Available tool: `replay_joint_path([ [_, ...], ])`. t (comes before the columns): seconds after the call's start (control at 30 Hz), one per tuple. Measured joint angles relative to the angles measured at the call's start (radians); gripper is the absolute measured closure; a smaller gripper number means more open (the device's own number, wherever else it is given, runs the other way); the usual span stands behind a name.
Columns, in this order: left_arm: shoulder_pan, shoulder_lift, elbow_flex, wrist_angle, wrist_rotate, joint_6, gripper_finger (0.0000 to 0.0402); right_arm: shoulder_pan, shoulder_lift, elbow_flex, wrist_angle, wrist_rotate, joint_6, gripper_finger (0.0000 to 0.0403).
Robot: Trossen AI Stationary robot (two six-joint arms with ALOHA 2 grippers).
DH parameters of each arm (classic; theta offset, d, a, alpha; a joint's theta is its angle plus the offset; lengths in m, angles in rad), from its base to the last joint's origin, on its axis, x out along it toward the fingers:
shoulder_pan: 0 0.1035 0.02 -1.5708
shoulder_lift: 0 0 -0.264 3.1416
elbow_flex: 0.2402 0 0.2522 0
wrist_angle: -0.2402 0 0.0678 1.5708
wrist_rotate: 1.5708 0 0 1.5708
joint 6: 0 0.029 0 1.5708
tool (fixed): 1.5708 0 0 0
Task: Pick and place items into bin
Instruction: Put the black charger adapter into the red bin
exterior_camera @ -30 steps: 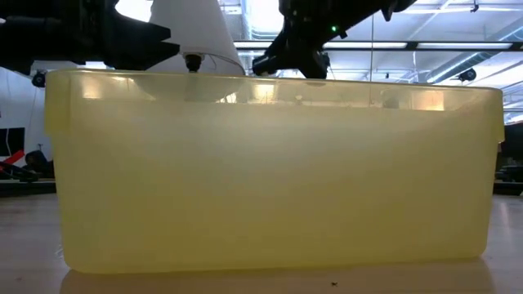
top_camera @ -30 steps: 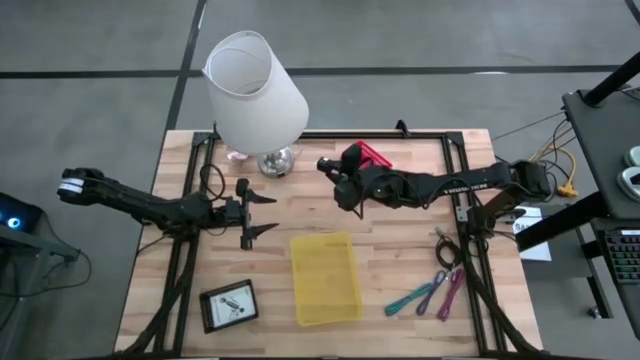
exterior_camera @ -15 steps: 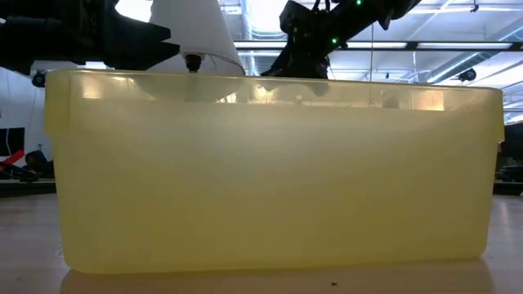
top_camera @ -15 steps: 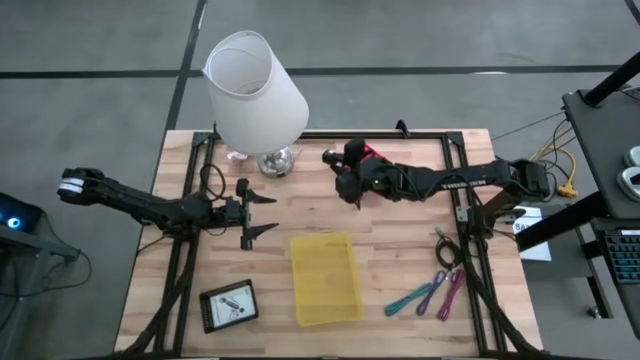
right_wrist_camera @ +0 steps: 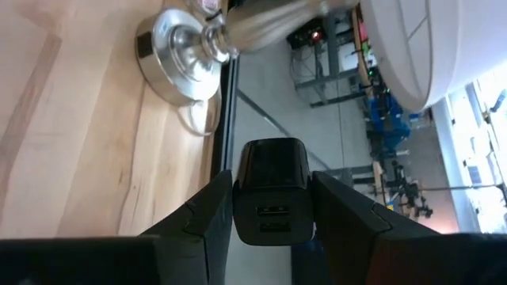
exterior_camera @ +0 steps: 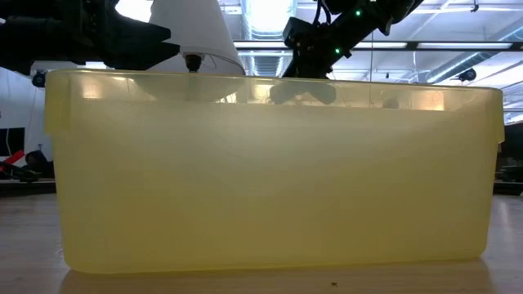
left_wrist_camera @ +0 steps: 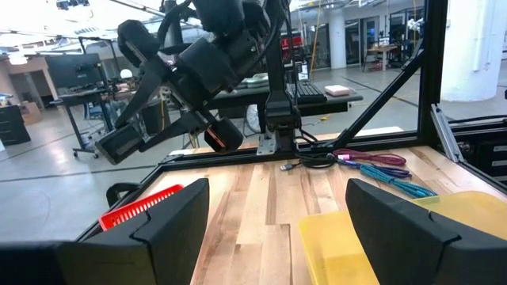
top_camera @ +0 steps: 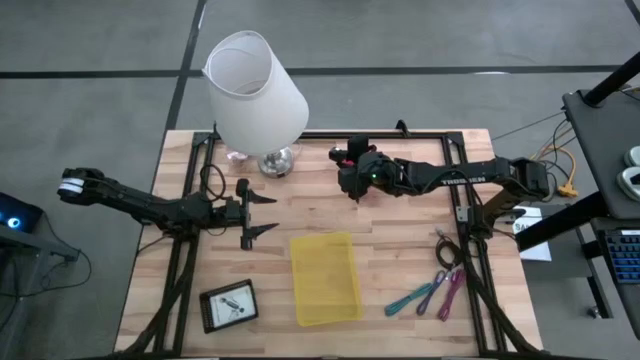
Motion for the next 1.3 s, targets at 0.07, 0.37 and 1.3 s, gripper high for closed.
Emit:
replay_joint_path([
  [0.07, 0.0, 0.0, 0.0, 0.0, 0.0, 0.0, 0.0123, -0.012, 0.0, -0.003, -0.006, 0.0, 0.012, 0.0264],
  [0.37, 0.0, 0.0, 0.0, 0.0, 0.0, 0.0, 0.0123, -0.065, 0.0, -0.049, -0.007, 0.001, 0.039, 0.0264],
  [1.3, 0.0, 0.0, 0.0, -0.001, 0.0, 0.0, 0.0123, -0.211, 0.0, -0.199, -0.018, -0.106, 0.18, 0.0264],
])
